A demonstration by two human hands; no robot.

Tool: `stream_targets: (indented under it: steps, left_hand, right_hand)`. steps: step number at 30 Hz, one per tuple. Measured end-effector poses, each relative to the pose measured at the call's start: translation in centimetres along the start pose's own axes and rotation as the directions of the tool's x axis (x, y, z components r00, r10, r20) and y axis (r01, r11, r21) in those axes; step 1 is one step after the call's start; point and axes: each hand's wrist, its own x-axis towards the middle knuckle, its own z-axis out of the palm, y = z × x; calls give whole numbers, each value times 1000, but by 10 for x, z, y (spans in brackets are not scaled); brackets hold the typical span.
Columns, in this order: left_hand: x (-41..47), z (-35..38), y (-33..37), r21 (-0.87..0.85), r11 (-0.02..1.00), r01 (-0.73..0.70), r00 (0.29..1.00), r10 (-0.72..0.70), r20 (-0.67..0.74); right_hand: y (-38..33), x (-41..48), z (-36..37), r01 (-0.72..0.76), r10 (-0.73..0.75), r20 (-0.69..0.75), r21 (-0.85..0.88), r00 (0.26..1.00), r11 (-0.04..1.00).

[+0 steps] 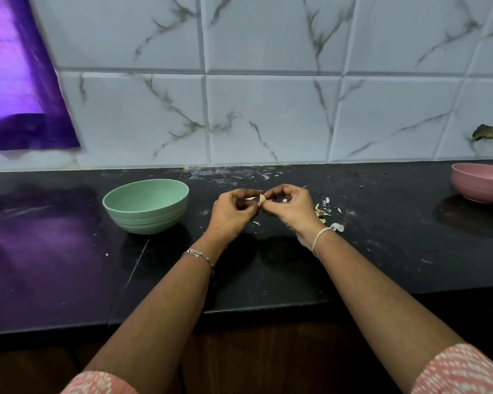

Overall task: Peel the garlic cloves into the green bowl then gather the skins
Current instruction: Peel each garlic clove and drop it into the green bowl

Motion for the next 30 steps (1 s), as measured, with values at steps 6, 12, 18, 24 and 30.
stream_targets:
  steps: [6, 12, 18, 24, 30]
  left_hand:
    - [-2, 0, 3, -104, 994, 21, 1000, -21, 6]
    - [-3, 0, 5, -105, 993, 44, 999, -45, -10]
    - [-3, 0, 7, -196, 977, 83, 996, -85, -2]
    - [-4, 1, 8, -285, 949, 134, 991, -132, 28]
    - [-4, 0, 10, -289, 951, 115, 993, -117, 8]
  right_hand:
    - [-3, -4, 0, -43, 39, 33, 118, 999, 992]
    - [-2, -3, -1, -69, 61, 55, 151, 997, 986]
    - [-3, -3, 1, -72, 64, 53, 180, 997, 981]
    - [2, -1, 1, 9, -9, 0, 47, 1000, 999]
    - [2, -1, 1, 32, -33, -6, -10, 999, 999]
